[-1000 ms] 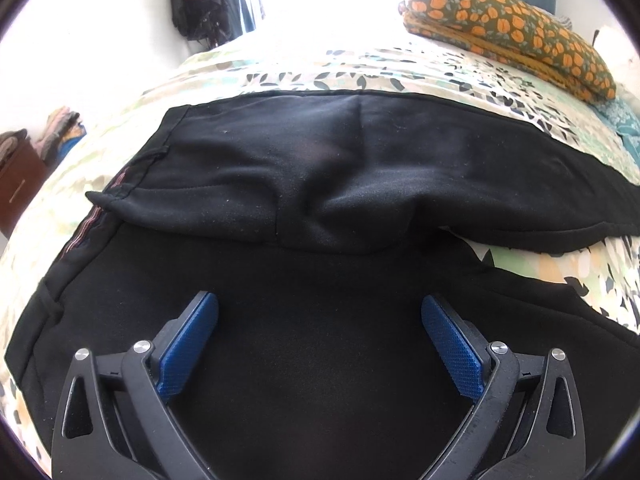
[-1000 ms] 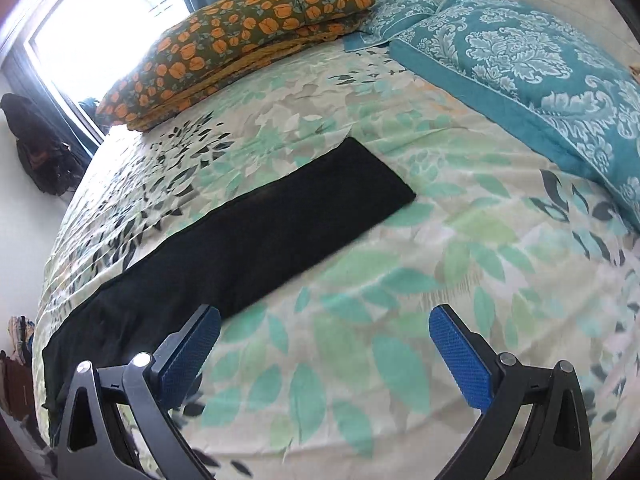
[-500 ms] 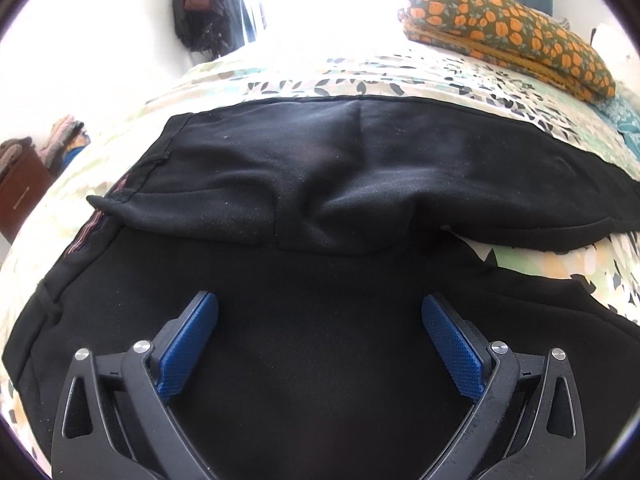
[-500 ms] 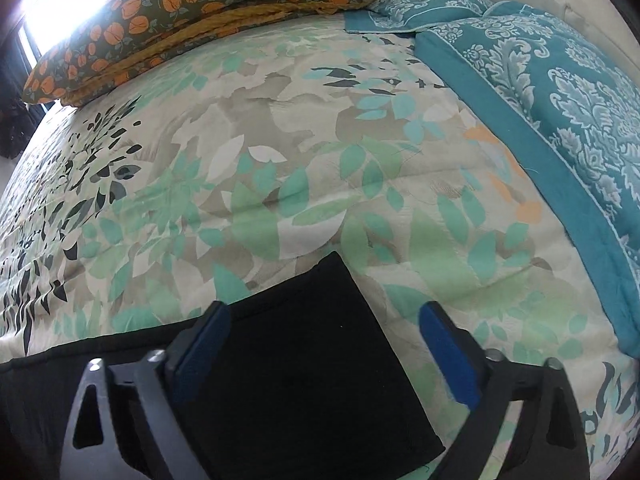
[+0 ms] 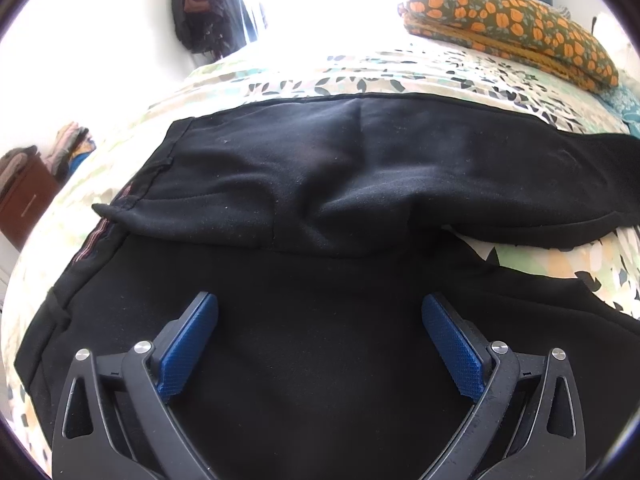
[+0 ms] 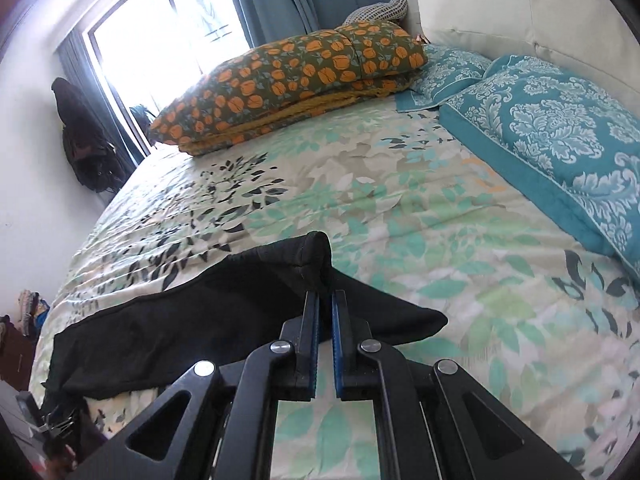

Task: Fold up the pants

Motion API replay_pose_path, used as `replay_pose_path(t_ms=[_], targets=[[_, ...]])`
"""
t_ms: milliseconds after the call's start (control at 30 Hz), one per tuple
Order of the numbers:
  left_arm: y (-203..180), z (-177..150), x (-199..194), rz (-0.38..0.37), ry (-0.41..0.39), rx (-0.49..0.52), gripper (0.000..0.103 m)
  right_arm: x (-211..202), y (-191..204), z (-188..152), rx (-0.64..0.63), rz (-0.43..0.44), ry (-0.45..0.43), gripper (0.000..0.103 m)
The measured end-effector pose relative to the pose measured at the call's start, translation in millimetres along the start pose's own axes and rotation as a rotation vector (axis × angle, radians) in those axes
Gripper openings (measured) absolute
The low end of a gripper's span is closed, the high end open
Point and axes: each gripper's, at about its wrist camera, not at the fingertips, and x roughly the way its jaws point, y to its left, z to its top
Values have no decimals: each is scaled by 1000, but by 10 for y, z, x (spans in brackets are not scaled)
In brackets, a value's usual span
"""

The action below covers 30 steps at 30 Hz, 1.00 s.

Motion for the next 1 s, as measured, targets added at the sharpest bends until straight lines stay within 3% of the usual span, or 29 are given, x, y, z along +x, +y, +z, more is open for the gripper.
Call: replay_pose_path(t_ms=[167, 300, 467, 767, 1000], targets=[[-20, 40, -4, 17, 28, 13, 102, -651, 290, -720, 37, 33, -29, 5], [51, 135, -5, -10, 139, -28, 102, -858, 433, -961, 25, 47, -36, 5], [117, 175, -166, -80, 261, -80, 101, -968, 434, -991, 25, 51, -58, 5], [-290, 388, -492, -173, 229, 39, 101, -1044, 342, -913, 62, 71, -78, 5], [-583, 667, -371, -257, 288, 19, 101, -1148, 304, -860, 70, 76, -83, 5]])
